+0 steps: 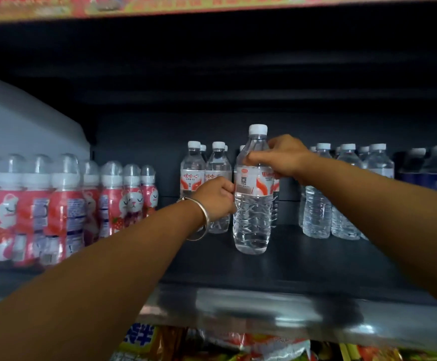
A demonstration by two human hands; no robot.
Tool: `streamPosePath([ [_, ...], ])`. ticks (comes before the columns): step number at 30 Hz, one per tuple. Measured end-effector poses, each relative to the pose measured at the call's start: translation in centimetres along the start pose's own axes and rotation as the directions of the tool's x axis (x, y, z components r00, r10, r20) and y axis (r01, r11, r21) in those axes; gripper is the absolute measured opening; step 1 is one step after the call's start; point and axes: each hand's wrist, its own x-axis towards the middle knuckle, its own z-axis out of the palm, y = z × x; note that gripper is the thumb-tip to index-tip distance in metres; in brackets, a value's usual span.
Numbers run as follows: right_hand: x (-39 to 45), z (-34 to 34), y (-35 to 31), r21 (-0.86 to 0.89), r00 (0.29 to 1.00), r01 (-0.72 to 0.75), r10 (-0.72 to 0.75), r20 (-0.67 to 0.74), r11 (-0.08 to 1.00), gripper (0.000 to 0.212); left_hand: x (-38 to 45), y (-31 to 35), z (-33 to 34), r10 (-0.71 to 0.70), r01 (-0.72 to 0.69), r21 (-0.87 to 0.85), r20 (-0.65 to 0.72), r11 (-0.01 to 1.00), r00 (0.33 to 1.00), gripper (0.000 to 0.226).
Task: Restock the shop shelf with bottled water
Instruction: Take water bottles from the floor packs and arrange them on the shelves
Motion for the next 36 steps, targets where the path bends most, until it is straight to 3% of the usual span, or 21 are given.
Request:
streamPosePath([
  [4, 1.7, 1.4, 0.7, -0.123, 0.998, -0.030, 0.023, -0.052, 0.992, 0.034, 1.0, -0.6, 0.8, 0.005, -0.005, 0.002, 0.016, 1.000, 1.000, 0.029],
  [8, 3.0, 2.6, 1.4, -0.181, 0.994, -0.057, 0.039, -0.101, 0.982, 0.045, 2.1, -1.5, 2.2, 0.012, -0.007, 0.102, -0.054, 0.995, 0.998, 0.060],
  [14, 3.6, 2.4, 2.3, -0.216, 0.999, -0.032, 0.028, -0.023, 0.976, 0.065, 3.6, -2.3, 2.9, 0.004, 0.010, 0.127, -0.109, 0.992, 0.994, 0.067],
  [18, 3.8, 2.0, 3.7, -0.011, 0.992, -0.092, 0.092, 0.088, 0.996, 0.066, 4.1, -2.5, 2.7, -0.017, 0.019, 0.027, -0.072, 0.999, 0.997, 0.050],
  [23, 3.8, 2.0, 4.9, 0.227, 0.977, -0.158, 0.119, 0.179, 0.961, 0.036, 5.1, -3.0, 2.8, -0.012, 0.013, 0.016, -0.097, 1.000, 0.995, 0.041],
  [26, 3.6, 2.0, 5.4, 0.251, 0.975, -0.162, 0.115, 0.191, 0.954, 0.027, 5.7, -3.5, 2.8, 0.008, 0.003, 0.089, -0.123, 0.996, 0.992, 0.036],
  [31, 3.6, 2.3, 5.8, 0.248, 0.989, -0.127, 0.105, 0.100, 0.960, 0.048, 6.1, -3.6, 2.9, -0.047, 0.067, 0.102, -0.192, 0.992, 0.980, 0.036],
  [36, 3.7, 2.4, 5.3, 0.167, 0.995, -0.094, 0.086, 0.053, 0.982, 0.055, 4.9, -2.9, 3.5, -0.029, 0.075, 0.240, -0.193, 0.968, 0.981, 0.061],
])
